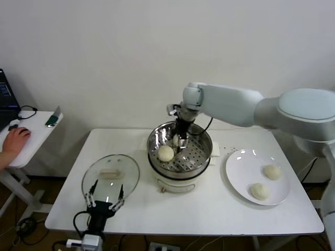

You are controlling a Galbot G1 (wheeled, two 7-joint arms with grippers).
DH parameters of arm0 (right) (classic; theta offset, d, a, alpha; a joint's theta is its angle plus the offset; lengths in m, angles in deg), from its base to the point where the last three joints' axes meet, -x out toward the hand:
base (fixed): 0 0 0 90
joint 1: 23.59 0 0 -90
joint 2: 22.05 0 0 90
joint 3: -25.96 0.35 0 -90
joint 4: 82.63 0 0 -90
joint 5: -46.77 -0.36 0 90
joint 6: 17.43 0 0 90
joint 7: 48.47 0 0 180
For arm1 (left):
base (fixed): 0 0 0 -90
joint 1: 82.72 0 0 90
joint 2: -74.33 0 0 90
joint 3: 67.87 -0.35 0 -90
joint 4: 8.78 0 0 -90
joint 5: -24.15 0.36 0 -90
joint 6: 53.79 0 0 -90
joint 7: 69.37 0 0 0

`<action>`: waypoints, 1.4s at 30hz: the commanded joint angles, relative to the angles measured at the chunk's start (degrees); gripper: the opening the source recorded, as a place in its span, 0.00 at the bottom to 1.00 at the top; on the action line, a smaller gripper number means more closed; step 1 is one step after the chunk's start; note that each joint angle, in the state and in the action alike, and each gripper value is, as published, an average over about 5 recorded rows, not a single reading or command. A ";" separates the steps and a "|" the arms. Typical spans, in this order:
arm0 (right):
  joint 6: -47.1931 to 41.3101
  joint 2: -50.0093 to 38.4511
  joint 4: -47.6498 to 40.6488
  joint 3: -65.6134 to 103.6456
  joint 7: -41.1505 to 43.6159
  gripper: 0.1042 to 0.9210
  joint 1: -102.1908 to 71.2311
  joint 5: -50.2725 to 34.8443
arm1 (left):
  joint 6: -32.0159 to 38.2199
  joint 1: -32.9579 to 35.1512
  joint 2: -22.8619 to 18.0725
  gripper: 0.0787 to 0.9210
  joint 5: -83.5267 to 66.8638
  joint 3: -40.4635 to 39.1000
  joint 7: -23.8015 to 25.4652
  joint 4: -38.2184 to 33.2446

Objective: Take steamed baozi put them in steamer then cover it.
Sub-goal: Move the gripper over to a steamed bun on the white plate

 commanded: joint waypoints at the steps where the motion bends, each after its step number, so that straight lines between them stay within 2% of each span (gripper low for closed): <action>1: 2.35 -18.27 12.67 -5.62 2.94 0.88 11.75 2.63 | 0.22 0.64 0.12 0.88 -0.49 0.52 -0.06 -0.05; 9: 2.23 -33.98 20.22 -4.24 2.99 0.88 6.85 14.87 | 0.11 1.24 -0.07 0.88 -0.18 0.69 -0.22 -0.42; 16: 2.96 -42.34 19.29 8.31 1.91 0.88 -10.96 27.76 | -0.23 2.02 -0.52 0.88 0.70 0.86 -0.30 -0.63; 28: 4.56 -42.03 13.03 22.25 2.70 0.88 -28.25 36.74 | -1.02 2.64 -1.44 0.88 2.59 0.99 -0.92 -0.70; 42: 4.91 -38.77 10.88 24.61 2.36 0.88 -32.32 38.38 | -0.77 2.52 -1.58 0.88 2.59 1.63 -1.04 0.12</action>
